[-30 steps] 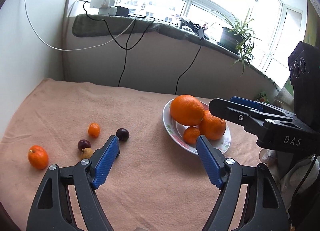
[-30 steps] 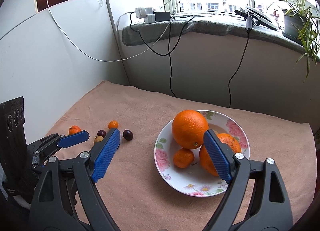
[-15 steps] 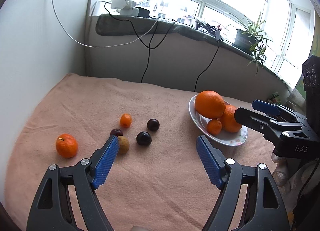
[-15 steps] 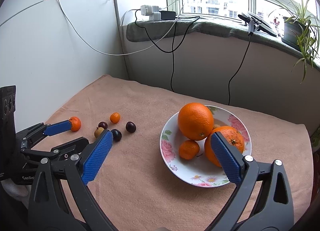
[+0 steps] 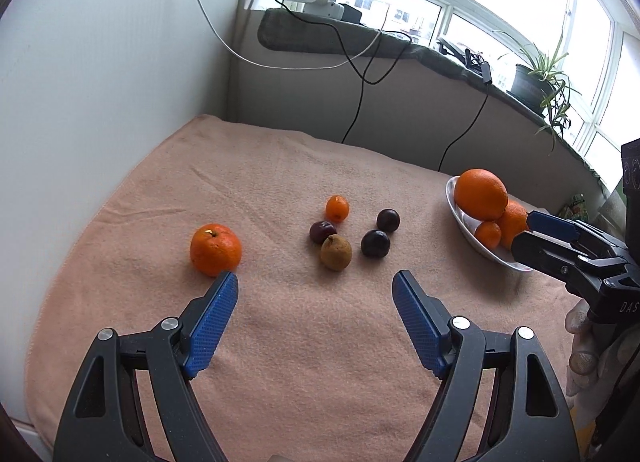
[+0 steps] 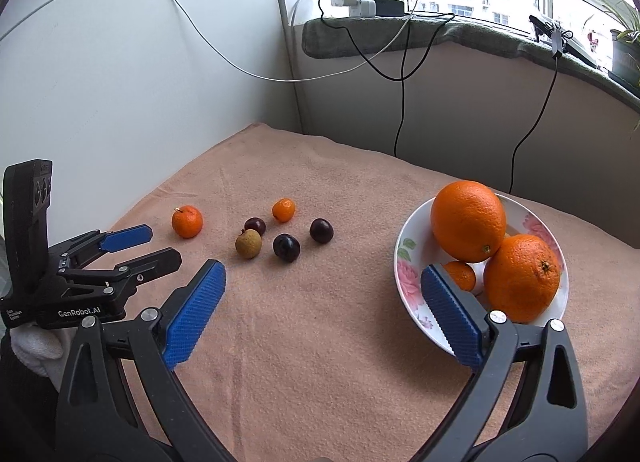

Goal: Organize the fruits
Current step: 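Open the right gripper and move both tools back to the loose fruit, then grasp the mandarin with the left gripper while the right grasps a dark plum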

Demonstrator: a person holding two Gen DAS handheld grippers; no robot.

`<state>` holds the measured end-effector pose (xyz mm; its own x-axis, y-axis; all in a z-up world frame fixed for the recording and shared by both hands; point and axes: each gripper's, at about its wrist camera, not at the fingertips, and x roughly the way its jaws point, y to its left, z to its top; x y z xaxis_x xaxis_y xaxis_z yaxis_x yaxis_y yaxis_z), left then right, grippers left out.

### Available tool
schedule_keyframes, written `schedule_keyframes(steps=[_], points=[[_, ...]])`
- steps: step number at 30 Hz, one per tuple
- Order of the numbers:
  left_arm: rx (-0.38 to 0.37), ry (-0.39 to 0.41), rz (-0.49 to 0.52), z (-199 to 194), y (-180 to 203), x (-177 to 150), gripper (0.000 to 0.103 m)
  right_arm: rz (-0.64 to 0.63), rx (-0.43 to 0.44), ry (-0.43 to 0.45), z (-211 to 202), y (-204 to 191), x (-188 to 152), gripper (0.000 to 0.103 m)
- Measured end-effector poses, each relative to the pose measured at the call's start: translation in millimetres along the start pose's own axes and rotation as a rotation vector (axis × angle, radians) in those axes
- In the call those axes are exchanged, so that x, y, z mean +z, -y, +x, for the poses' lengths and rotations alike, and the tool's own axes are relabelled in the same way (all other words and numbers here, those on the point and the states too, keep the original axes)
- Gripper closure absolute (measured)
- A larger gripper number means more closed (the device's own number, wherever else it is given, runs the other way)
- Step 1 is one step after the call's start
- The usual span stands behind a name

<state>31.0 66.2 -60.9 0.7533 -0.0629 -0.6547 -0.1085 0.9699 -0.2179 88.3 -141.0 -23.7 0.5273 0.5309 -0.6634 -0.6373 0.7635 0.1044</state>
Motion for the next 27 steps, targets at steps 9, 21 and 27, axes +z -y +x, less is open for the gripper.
schedule_keyframes(steps=[9, 21, 27], points=[[0.03, -0.002, -0.067, 6, -33, -1, 0.024, -0.003, 0.041, -0.054, 28, -13, -1, 0.014], [0.026, -0.02, -0.121, 18, -59, 1, 0.048, -0.004, 0.065, -0.133, 70, -24, 1, 0.04], [0.035, -0.032, -0.123, 27, -64, 2, 0.048, 0.021, 0.081, -0.166, 91, -23, 3, 0.05]])
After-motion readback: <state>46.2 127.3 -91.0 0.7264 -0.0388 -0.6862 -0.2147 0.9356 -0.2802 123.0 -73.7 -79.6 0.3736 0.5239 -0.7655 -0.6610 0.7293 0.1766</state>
